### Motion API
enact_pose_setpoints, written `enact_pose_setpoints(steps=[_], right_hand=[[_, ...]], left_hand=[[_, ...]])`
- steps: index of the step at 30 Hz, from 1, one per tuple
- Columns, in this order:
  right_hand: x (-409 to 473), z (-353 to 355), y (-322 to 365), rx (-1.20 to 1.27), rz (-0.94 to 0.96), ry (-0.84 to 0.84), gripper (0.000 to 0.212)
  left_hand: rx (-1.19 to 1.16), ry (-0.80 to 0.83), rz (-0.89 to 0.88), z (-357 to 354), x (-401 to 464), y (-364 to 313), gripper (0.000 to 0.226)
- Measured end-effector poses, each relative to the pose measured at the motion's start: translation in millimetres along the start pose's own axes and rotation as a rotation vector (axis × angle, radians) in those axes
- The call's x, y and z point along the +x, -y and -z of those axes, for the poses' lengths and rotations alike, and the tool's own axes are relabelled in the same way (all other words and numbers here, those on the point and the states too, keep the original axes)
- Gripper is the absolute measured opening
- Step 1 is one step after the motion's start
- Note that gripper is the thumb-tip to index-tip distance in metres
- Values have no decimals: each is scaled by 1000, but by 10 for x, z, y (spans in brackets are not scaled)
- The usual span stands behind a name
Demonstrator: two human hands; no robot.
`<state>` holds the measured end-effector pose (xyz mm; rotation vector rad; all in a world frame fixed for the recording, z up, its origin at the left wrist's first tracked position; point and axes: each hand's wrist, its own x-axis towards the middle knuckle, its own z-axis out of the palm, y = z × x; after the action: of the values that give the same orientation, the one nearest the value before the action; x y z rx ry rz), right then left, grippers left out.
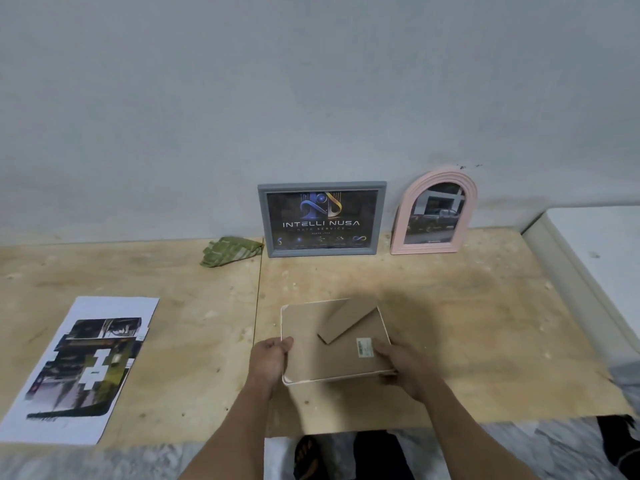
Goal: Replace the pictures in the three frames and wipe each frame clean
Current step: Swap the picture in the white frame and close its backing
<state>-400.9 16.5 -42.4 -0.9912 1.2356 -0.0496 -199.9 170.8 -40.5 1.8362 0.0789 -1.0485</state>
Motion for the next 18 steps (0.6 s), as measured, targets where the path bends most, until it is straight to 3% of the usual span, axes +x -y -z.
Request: enact_pose_setpoints(steps=[3,5,7,9,13,18], right_hand=[[-49,14,57,-19,33,120,29],[-62,38,104,-8,65,87,30],[-48,61,150,2,76,56,29],[-51,58,186,-7,80,49,29],[-94,67,273,-61,53,53,21],[-23,197,432,88,173,-162,17]], left_hand=[[-15,2,-10,59,30,-93,28],[-4,142,3,116,-32,-165,6],[11,292,54,147,-68,-200,32],[13,321,47,155,-78,-197,43],[-49,315,2,140,-84,-207,51],[116,485,-12,168,-107,-371,52]])
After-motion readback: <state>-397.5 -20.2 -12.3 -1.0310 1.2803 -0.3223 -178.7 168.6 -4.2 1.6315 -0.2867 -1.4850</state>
